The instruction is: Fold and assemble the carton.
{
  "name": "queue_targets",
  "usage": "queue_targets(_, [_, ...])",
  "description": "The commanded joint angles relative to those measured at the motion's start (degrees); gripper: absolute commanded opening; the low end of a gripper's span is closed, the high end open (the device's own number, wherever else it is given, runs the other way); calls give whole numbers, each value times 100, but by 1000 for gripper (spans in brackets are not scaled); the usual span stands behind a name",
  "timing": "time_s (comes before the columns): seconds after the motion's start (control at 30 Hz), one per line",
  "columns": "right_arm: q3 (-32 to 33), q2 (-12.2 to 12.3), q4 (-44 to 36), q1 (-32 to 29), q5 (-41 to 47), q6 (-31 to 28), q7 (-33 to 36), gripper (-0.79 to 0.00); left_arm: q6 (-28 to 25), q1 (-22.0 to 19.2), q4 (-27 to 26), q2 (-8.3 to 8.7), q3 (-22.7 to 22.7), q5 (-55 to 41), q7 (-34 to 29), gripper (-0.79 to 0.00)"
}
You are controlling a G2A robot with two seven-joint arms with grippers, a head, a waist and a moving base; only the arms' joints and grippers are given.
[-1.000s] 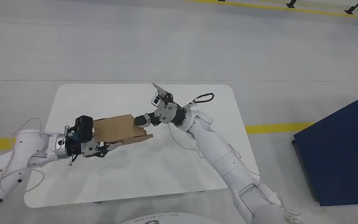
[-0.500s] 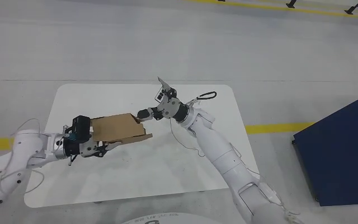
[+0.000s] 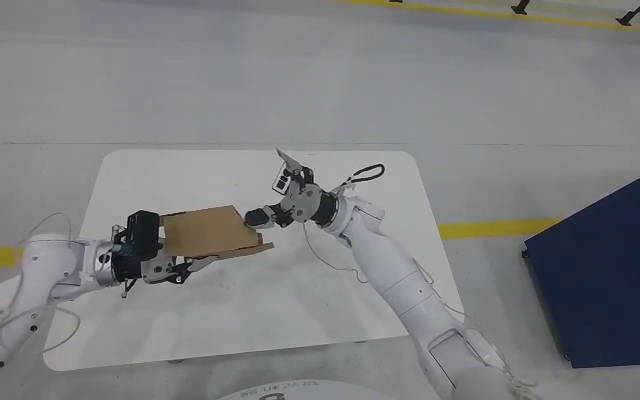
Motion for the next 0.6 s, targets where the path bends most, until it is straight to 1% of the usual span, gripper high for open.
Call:
queue_targets(0.0, [-66,-12,33,48,-11,60,-14,0,0,28,-49,9,-33,43,47,-785])
queue_targets(0.2, [-229,-57,217,210,88,215,49,0,0,170,-216,46,-184,229,201,-785])
queue_targets(0.33, [-220,-73,352,282,173,187,48,0,0,286,-286,70,-306,352,296,-785])
queue_targets(0.4, [-216,-89,351,246,256,42,-25,0,0,339,-313,78,-356,403,337,-785])
queue_targets(0.43, [-270,-92,360,264,365,334,151,0,0,362,-322,81,-376,423,353,-785])
queue_targets(0.57, [-242,-81,493,357,334,468,274,0,0,423,-357,84,-438,496,417,-785])
